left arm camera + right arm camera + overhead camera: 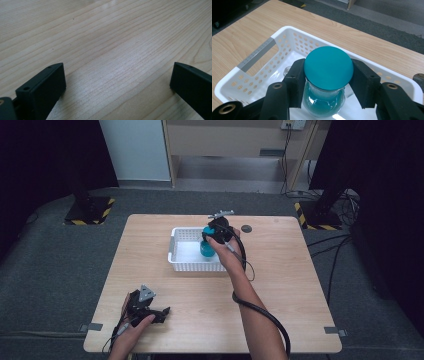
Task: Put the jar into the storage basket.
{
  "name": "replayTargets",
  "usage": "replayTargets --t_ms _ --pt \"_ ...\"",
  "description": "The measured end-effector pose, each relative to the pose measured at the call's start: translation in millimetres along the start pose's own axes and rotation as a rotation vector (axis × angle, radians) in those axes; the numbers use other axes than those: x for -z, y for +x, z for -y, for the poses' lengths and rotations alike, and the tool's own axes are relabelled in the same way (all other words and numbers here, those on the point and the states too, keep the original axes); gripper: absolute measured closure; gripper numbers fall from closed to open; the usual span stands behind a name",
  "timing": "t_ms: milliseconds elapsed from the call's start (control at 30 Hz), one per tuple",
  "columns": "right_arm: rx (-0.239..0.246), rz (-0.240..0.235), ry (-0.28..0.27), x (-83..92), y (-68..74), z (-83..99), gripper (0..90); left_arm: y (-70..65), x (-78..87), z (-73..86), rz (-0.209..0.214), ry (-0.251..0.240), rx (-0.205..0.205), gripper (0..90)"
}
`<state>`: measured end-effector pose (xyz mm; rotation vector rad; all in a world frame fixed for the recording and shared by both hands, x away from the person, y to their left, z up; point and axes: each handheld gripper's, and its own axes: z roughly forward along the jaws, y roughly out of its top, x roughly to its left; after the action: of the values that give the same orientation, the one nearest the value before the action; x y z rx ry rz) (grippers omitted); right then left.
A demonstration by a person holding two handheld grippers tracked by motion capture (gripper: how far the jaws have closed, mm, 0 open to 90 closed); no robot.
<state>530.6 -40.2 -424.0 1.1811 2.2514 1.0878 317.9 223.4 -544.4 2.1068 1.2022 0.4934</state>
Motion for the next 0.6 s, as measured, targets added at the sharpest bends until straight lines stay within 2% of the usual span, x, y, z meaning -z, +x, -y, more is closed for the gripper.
replayTargets --t_ms 600 --pt "-0.008 0.005 0.017 -5.2 -1.9 7.9 48.3 0.0 0.0 0.0 0.000 0.000 0.000 0.0"
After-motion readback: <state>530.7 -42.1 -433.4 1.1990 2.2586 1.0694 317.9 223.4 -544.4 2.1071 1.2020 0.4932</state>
